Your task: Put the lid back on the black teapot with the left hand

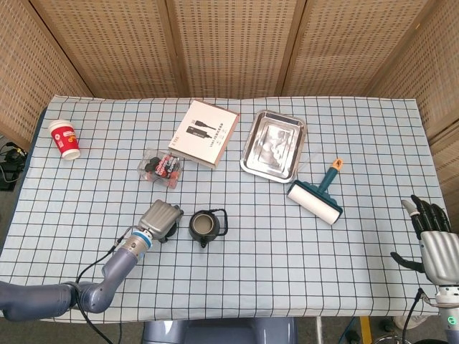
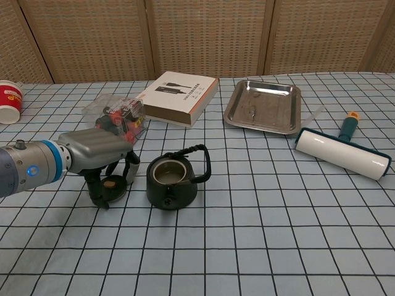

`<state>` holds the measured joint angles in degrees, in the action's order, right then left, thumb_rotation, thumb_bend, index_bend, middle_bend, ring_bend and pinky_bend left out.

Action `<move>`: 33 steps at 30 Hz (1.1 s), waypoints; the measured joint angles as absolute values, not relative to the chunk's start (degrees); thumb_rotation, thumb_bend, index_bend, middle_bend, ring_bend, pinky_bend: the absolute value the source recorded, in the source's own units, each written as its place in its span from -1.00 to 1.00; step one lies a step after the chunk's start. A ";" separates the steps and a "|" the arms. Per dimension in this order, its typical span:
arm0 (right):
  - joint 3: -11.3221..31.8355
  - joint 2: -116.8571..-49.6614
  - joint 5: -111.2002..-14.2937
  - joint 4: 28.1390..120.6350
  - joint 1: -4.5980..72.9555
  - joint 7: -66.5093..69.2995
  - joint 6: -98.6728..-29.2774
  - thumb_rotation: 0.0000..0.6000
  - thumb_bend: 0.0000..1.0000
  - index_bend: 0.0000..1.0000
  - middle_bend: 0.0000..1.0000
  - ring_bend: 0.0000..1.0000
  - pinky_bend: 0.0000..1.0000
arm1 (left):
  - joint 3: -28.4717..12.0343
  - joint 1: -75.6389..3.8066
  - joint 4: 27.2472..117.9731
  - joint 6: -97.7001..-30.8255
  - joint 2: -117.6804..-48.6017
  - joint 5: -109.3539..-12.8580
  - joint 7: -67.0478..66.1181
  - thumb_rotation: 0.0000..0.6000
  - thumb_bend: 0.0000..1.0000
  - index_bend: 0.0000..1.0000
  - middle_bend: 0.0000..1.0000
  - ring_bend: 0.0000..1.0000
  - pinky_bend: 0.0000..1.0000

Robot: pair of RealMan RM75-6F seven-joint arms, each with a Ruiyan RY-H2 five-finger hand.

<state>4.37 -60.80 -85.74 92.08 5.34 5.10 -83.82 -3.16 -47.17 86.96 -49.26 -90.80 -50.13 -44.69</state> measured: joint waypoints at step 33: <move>4.52 -59.75 -85.89 92.41 4.84 7.53 -84.71 1.00 -1.00 -1.00 -1.00 -1.00 -1.00 | -9.10 -54.47 102.76 -58.73 -88.56 -45.49 -51.91 1.00 -1.00 -0.06 -0.08 -0.06 0.09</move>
<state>4.52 -59.75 -85.89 92.41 4.84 7.53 -84.71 -9.10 -54.47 102.76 -58.73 -88.56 -45.49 -51.91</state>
